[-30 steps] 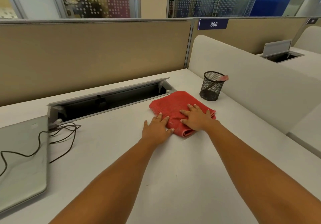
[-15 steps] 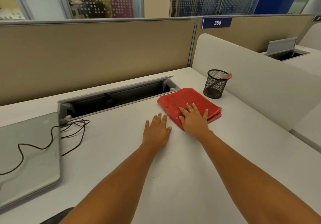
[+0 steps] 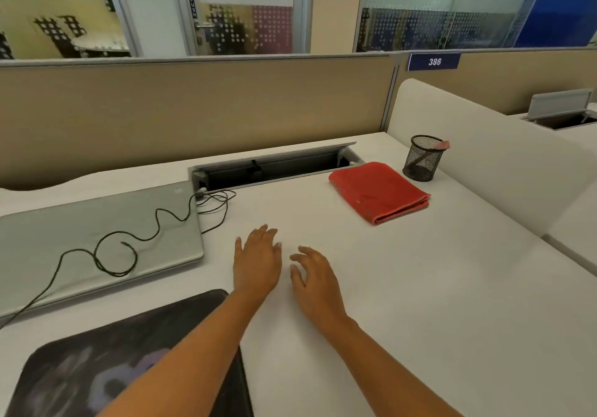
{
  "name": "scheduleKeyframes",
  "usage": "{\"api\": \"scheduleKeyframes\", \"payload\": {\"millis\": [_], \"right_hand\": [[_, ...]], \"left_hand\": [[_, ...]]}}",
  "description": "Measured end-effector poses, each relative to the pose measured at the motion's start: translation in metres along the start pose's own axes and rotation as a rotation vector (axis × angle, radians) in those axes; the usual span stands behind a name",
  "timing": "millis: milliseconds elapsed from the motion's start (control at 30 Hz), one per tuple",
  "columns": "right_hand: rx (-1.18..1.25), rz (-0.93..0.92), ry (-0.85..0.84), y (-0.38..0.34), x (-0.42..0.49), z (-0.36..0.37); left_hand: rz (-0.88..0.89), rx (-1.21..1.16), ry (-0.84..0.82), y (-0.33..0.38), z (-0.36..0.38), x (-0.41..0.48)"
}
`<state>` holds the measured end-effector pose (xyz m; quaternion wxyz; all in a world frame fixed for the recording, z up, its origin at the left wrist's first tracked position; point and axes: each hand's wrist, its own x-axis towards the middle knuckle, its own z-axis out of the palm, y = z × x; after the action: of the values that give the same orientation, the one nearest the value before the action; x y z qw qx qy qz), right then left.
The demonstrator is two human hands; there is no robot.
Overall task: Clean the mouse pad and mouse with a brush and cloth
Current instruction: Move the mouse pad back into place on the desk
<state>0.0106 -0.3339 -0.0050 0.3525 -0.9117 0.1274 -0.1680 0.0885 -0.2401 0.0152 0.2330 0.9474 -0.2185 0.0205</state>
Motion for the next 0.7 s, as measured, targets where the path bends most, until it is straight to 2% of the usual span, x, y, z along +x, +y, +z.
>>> {"api": "scheduleKeyframes", "payload": {"millis": [133, 300, 467, 700], "right_hand": [[-0.006, 0.002, -0.024, -0.036, -0.044, 0.014], [-0.106, 0.063, -0.177, -0.064, -0.084, 0.026], [-0.212, 0.119, -0.242, -0.086, -0.112, 0.035], [-0.268, 0.187, -0.241, -0.108, -0.132, 0.044]], "left_hand": [[-0.063, 0.031, 0.075, -0.038, -0.029, -0.054], [-0.232, 0.007, 0.098, -0.085, -0.06, -0.118], [-0.396, 0.052, 0.047, -0.127, -0.084, -0.17], [-0.521, 0.036, 0.006, -0.156, -0.1, -0.217]]}}
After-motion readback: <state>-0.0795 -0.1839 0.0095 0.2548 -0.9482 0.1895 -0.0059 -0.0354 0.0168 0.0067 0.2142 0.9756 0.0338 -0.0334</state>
